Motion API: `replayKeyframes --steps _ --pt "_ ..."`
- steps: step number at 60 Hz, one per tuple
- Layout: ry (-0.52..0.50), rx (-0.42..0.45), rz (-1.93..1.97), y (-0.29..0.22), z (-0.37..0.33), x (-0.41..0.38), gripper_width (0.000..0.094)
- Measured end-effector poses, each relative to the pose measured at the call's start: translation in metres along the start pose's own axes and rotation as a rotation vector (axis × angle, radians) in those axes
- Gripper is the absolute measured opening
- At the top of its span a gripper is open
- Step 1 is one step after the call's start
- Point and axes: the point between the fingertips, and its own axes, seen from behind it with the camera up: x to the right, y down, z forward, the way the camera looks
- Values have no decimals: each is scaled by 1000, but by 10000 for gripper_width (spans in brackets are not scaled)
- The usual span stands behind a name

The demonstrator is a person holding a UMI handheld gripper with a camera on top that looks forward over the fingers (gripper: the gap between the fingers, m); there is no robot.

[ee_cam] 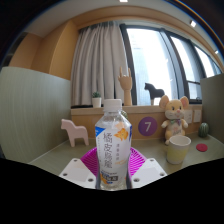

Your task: Pour water

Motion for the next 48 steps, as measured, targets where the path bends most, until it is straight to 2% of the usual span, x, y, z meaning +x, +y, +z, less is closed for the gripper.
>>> replayKeyframes --steps 8,25,38,48 --pt "-18 64 347 -50 13 5 346" --pt "-133 274 1317 -146 45 57 344" --pt "-126 416 1746 -149 61 124 342" --pt "-147 566 2079 -134 67 169 342"
